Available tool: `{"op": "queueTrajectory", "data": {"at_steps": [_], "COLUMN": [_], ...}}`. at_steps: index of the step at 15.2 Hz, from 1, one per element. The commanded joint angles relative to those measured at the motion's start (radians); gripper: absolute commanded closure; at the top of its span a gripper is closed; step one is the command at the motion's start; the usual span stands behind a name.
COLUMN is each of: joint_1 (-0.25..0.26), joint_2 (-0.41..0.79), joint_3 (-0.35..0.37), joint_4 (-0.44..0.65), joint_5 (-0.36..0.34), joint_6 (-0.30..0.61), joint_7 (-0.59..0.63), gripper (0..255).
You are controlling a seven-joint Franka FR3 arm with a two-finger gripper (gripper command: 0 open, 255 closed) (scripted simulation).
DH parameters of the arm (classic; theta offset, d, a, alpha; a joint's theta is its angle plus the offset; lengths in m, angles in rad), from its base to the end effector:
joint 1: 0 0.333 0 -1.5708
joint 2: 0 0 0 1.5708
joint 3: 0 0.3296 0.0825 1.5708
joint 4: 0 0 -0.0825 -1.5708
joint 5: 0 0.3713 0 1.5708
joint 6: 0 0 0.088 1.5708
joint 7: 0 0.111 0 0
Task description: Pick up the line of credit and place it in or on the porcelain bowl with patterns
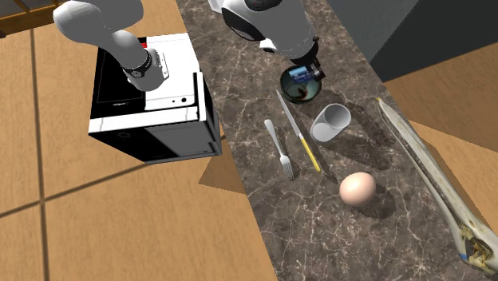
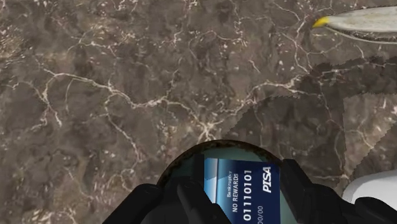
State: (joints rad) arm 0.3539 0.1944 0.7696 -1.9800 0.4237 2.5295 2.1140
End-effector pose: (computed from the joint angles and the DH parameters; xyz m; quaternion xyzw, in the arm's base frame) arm 0.2879 0.5405 0.4551 -0.7538 0.5907 0.2253 0.1788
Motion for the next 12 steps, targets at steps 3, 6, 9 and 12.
{"op": "queueTrajectory", "data": {"at_steps": [3, 6, 9, 12], "joint_1": [0.008, 0.015, 0.016, 0.016], "joint_2": [0.029, 0.054, 0.059, 0.059], "joint_3": [-0.001, -0.004, -0.005, -0.005], "joint_4": [-0.027, -0.043, -0.046, -0.046], "joint_5": [-0.004, -0.008, -0.010, -0.010], "joint_6": [0.050, 0.087, 0.095, 0.095], "joint_7": [-0.013, -0.023, -0.024, -0.024], "gripper": [255, 255, 255, 255]}}
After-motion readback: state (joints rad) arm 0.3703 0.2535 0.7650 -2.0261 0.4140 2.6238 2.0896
